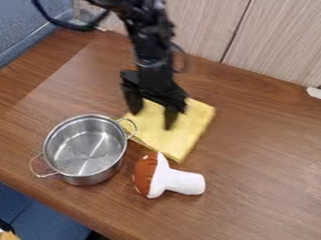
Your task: Move the yellow cloth to the rigth of the table
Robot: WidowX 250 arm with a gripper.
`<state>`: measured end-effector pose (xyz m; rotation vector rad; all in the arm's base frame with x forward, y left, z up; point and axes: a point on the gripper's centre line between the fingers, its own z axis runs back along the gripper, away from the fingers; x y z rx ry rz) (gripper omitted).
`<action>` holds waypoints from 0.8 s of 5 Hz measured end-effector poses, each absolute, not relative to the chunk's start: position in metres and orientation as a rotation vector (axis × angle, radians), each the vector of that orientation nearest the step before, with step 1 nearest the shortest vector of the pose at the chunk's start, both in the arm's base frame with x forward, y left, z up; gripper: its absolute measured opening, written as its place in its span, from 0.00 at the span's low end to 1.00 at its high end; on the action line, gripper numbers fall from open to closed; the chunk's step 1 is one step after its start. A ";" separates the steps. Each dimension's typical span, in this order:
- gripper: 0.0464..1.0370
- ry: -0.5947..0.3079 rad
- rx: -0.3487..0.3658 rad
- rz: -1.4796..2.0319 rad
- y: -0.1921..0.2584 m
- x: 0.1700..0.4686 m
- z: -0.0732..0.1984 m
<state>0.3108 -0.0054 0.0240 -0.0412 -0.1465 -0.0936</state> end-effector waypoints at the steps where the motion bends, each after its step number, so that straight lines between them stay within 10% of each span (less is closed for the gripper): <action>1: 0.96 -0.144 -0.052 -0.182 -0.042 0.300 0.024; 4: 0.96 -0.129 -0.059 -0.248 -0.070 0.288 0.028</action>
